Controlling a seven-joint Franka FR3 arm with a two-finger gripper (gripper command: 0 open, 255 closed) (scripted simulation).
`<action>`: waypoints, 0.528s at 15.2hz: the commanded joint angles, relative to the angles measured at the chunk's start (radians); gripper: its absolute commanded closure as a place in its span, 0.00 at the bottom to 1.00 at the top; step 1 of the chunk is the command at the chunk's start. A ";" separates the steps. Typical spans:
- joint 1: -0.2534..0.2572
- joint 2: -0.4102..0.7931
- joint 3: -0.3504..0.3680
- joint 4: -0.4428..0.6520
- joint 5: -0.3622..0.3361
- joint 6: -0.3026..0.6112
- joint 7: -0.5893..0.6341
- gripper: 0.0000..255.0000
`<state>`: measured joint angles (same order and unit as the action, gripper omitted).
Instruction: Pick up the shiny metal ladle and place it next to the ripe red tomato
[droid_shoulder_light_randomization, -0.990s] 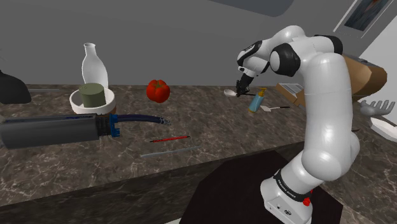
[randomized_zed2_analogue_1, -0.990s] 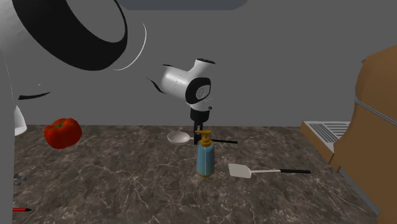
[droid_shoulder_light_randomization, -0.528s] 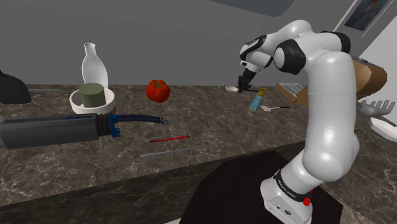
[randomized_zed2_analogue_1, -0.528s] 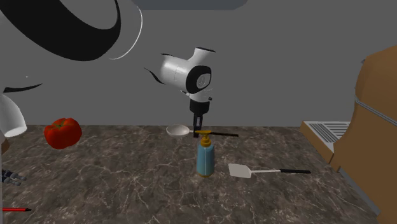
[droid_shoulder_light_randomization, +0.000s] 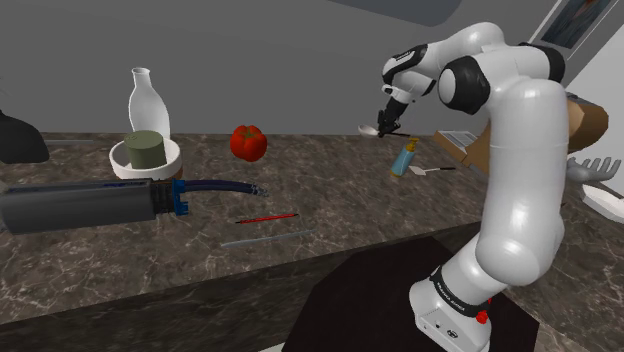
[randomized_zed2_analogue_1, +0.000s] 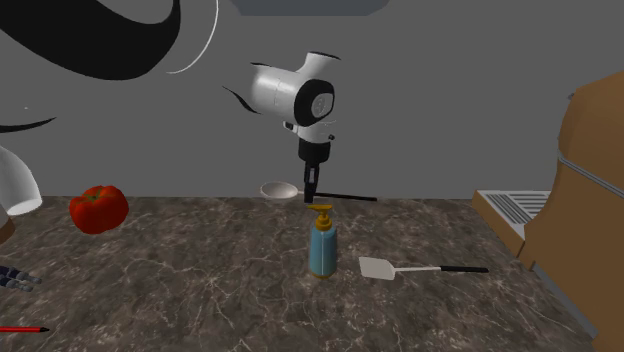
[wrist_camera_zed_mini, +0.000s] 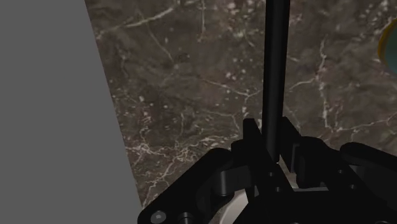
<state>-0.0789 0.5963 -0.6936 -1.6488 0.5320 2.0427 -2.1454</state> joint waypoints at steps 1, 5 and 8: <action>0.005 -0.013 -0.007 0.005 -0.010 -0.016 0.007 1.00; 0.011 -0.037 -0.020 0.025 -0.030 -0.054 0.022 1.00; 0.014 -0.053 -0.028 0.042 -0.044 -0.084 0.033 1.00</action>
<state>-0.0643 0.5479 -0.7187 -1.6130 0.4928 1.9692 -2.1143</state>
